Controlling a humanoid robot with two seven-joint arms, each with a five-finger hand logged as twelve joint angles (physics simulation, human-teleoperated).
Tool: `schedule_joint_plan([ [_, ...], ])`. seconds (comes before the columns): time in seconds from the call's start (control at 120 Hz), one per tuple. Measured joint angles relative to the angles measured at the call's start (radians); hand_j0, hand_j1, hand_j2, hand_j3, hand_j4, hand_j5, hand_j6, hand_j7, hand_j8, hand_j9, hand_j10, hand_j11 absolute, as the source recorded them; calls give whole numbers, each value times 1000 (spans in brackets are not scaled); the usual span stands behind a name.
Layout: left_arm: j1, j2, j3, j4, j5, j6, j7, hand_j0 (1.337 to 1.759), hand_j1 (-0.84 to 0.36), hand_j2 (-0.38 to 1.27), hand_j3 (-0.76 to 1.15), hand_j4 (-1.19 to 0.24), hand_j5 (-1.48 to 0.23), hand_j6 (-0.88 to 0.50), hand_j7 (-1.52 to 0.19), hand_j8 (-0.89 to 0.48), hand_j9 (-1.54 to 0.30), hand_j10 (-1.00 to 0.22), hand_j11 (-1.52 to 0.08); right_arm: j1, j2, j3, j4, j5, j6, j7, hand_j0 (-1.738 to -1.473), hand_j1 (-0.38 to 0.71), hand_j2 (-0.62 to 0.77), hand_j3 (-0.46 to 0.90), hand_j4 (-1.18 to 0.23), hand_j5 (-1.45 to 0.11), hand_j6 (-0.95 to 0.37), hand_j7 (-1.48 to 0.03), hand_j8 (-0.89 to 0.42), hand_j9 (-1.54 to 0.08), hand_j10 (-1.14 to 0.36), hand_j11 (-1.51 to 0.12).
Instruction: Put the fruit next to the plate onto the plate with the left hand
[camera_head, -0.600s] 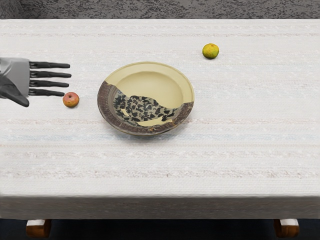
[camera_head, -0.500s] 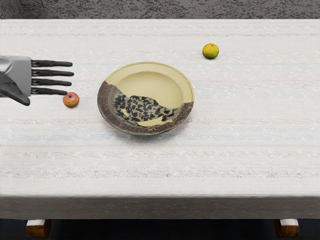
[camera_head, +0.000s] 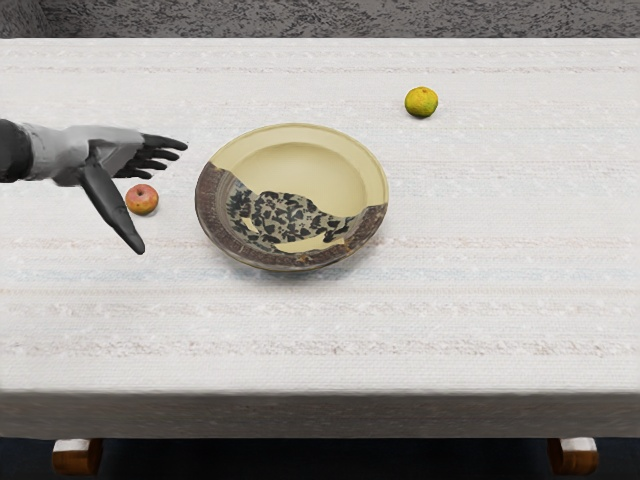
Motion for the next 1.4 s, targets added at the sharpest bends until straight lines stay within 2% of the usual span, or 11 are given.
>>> schedule_joint_plan([
  [0.05, 42, -34, 2, 0, 156, 82, 0, 1658, 318, 5, 0, -28, -34, -28, -34, -28, -34, -28, -34, 3, 0, 0, -1, 0, -1, 0, -1658, -349, 0, 0, 0, 0, 0, 0, 0, 0, 0, 0],
  [0.133, 50, -50, 3, 24, 375, 161, 0, 1658, 322, 5, 0, -26, -31, -27, -30, -27, -30, -26, -30, 5, 0, 0, -1, 1, -3, 0, -1658, -349, 0, 0, 0, 0, 0, 0, 0, 0, 0, 0],
  [0.292, 83, -115, 5, 120, 518, 213, 0, 1658, 326, 5, 0, -23, -26, -24, -26, -24, -26, -23, -26, 5, 0, 4, -12, 3, -9, 3, -1658, -349, 0, 0, 0, 0, 0, 0, 0, 0, 0, 0],
  [0.4, 129, -194, 6, 182, 543, 224, 0, 1658, 328, 6, 0, -23, -25, -25, -25, -24, -25, -23, -25, -11, 0, 1, -16, 3, -10, 4, -1658, -349, 0, 0, 0, 0, 1, 0, 0, 0, 0, 0],
  [0.717, 139, -225, 7, 316, 558, 240, 0, 1658, 329, 6, 0, -23, -24, -24, -24, -24, -24, -22, -24, -69, 0, -1, -20, 3, -11, 3, -1658, -349, 0, 0, 0, 0, 1, 0, 1, 0, 0, 0],
  [0.817, 112, -359, 8, 426, 564, 245, 0, 1658, 328, 6, 0, -23, -25, -25, -25, -24, -25, -23, -25, -71, 0, -1, -20, 3, -11, 3, -1658, -349, 0, 0, 0, 0, 0, 0, 0, 0, 0, 0],
  [0.892, 104, -374, 9, 506, 569, 252, 0, 1658, 327, 7, 0, -25, -27, -26, -26, -26, -26, -24, -26, -72, 0, -1, -20, 3, -11, 3, -1658, -349, 0, 0, 0, 0, 0, 0, 0, 0, 0, 0],
  [0.992, 33, -414, 46, 567, 574, 260, 0, 1658, 321, 7, 0, -28, -33, -29, -33, -29, -33, -28, -33, -72, 0, -1, -20, 3, -11, 3, -1658, -349, 0, 0, 0, 0, 1, 0, 1, 0, 0, 0],
  [1.075, 24, -455, 89, 616, 575, 266, 0, 1658, 316, 8, 0, -32, -38, -33, -37, -33, -37, -32, -37, -72, 0, -1, -20, 3, -11, 3, -1658, -349, 0, 0, 0, 0, 0, 0, 0, 0, 0, 0],
  [1.317, 31, -460, 148, 664, 572, 270, 0, 1658, 305, 10, 0, -42, -50, -43, -50, -42, -50, -41, -49, -72, 0, -1, -20, 3, -11, 3, -1658, -349, 0, 0, 0, 0, 0, 0, 0, 0, 0, 0],
  [1.4, 32, -499, 154, 683, 570, 270, 0, 1658, 290, 12, 0, -54, -67, -56, -66, -55, -66, -54, -66, -72, 0, -1, -20, 3, -11, 4, -1658, -349, 0, 0, 0, 0, 0, 0, 0, 0, 0, 0],
])
